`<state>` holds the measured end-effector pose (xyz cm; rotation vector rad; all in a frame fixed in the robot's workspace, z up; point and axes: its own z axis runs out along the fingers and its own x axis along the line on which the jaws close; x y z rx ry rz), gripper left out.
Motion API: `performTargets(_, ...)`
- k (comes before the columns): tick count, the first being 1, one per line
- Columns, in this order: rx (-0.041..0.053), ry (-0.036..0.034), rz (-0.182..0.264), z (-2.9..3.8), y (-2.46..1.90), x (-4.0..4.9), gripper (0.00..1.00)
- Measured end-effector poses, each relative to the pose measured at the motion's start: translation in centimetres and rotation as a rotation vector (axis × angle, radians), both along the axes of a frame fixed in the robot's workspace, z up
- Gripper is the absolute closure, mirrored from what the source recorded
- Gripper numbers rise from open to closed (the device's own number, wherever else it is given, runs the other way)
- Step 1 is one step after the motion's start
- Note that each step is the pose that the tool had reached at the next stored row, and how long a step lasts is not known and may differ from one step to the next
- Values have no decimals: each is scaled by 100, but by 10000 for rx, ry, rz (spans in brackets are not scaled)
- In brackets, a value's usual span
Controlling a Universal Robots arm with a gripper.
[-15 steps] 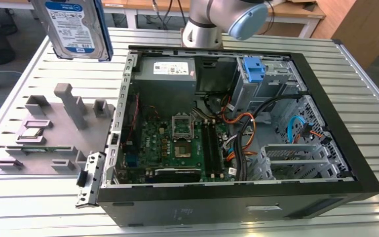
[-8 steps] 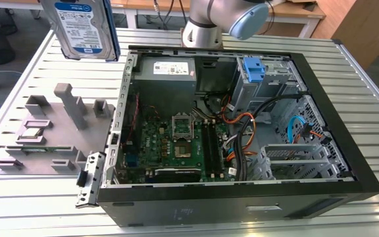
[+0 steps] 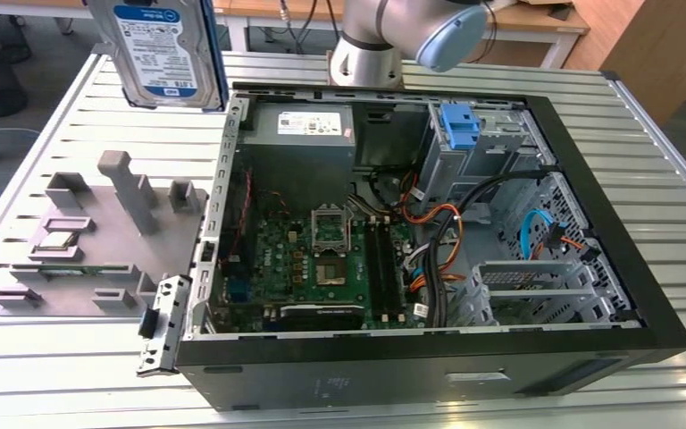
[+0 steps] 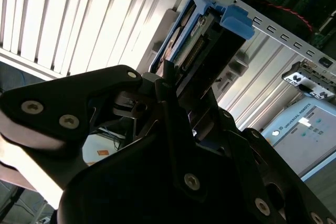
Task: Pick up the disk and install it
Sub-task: 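Pick up the disk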
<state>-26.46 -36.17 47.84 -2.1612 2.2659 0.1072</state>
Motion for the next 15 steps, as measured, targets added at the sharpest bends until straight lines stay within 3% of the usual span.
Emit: performTargets(15,0,0,1,-2,0,310,65)
